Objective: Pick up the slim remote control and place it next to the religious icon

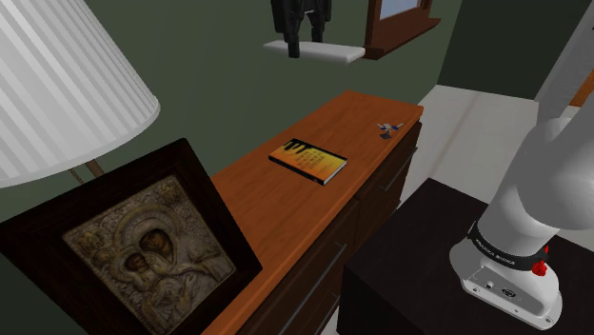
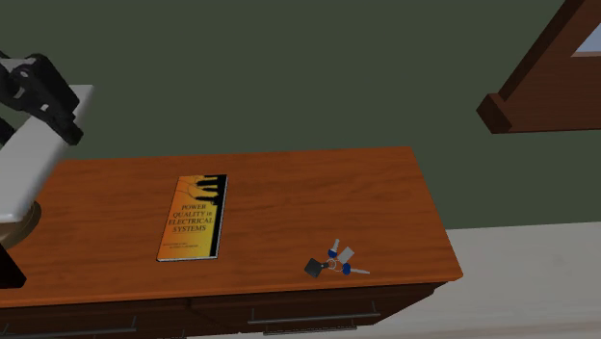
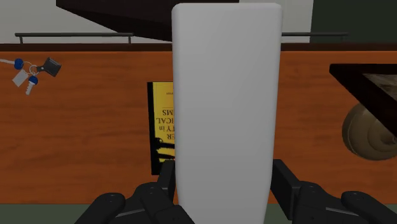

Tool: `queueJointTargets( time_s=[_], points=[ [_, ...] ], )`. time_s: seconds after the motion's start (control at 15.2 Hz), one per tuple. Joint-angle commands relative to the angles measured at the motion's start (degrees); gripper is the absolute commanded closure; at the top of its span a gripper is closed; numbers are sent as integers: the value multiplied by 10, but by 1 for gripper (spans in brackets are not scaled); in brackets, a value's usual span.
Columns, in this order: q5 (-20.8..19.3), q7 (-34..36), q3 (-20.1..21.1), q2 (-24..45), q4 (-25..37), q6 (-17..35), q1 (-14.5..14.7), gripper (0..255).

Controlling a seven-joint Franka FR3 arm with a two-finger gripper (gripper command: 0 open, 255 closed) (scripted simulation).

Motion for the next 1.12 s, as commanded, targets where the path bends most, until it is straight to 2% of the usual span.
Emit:
queueJointTargets(
  time_s=[0.0,0.4,1.06],
  points=[
    [5,29,18,-4,-2,-1,11,255],
    [15,124,78,10,17,-3,45,255],
    [23,117,77,-14,-86,76,47,255]
  ],
)
